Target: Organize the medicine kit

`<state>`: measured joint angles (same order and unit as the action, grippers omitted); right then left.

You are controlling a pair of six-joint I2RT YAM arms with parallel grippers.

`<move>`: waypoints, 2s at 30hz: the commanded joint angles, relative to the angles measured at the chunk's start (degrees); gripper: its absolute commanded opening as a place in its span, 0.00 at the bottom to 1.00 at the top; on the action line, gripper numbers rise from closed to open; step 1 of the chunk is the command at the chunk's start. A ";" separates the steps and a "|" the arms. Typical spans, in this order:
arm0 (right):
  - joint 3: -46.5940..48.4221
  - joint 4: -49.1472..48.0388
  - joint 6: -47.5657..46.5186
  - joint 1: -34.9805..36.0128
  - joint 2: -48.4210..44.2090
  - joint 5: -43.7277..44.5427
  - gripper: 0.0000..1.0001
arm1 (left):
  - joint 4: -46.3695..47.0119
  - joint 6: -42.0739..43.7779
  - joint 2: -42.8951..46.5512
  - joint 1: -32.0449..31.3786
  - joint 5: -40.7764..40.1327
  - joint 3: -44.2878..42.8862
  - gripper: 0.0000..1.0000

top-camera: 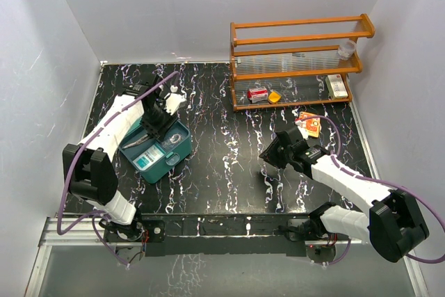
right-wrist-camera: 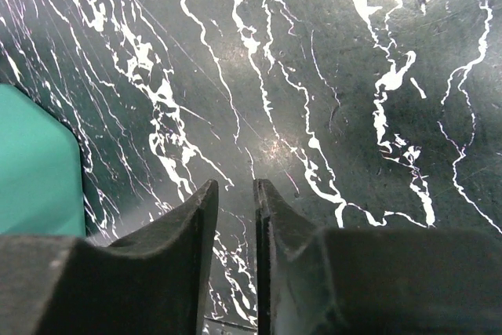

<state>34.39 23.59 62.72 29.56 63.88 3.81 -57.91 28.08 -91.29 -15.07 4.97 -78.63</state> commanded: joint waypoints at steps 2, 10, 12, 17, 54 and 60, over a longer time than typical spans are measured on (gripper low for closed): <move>2.26 -3.12 -2.95 -0.03 -0.79 -1.46 0.29 | -0.86 -3.65 3.76 0.21 -1.17 -4.72 0.50; 2.49 -3.85 -3.66 -0.03 -1.22 -1.74 0.34 | 3.89 -8.36 10.82 0.21 -8.87 -4.06 0.72; 2.44 -4.14 -3.86 -0.03 -1.04 -1.87 0.34 | 6.98 -11.52 12.53 0.37 -12.70 -3.12 0.78; 1.96 -5.69 -6.31 0.10 -0.27 -1.58 0.34 | 15.31 -27.67 17.28 1.33 -28.02 -1.31 0.81; 2.33 -12.96 -10.47 0.41 7.10 -2.93 0.33 | 16.16 -57.50 29.22 17.18 -7.83 24.47 0.93; 2.51 -12.87 -10.42 0.41 7.08 -2.51 0.32 | 19.52 -57.44 31.12 17.19 4.34 27.03 0.90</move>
<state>34.39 14.13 52.77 29.63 71.42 1.06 -41.10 -29.04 -61.91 2.24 -2.79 -52.82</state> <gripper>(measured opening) 0.327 0.915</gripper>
